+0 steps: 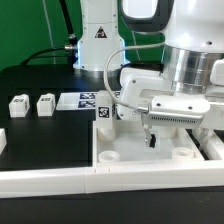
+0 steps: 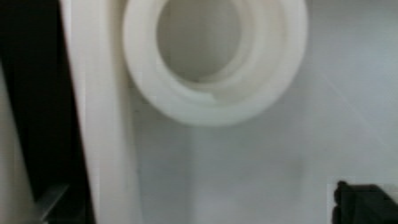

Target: Assemble square table

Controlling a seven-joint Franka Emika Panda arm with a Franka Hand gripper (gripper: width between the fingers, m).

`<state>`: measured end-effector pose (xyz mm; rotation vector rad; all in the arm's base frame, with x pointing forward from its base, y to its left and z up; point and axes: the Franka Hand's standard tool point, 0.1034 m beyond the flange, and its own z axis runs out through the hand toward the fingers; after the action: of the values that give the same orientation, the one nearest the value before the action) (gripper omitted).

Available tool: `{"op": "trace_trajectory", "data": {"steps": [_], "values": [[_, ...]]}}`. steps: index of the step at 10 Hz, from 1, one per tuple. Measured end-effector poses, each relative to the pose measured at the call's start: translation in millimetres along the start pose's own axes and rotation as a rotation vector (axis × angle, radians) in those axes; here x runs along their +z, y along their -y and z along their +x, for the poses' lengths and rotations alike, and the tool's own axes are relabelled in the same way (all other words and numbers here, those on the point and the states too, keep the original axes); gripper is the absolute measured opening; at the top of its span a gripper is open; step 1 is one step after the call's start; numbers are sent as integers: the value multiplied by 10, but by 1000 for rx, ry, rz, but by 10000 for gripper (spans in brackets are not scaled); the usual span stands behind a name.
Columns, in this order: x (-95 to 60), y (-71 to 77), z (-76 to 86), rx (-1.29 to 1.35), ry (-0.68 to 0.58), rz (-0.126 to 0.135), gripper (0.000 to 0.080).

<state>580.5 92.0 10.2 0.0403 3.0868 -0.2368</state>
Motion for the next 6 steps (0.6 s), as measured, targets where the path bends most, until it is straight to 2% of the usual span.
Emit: {"op": "trace_trajectory", "data": {"steps": [1,5,6], "values": [[3,5,1,1,-1,0,645],[6,10,4,6,-4,4,649],[-170,5,-22,33,-23,52,649]]}}
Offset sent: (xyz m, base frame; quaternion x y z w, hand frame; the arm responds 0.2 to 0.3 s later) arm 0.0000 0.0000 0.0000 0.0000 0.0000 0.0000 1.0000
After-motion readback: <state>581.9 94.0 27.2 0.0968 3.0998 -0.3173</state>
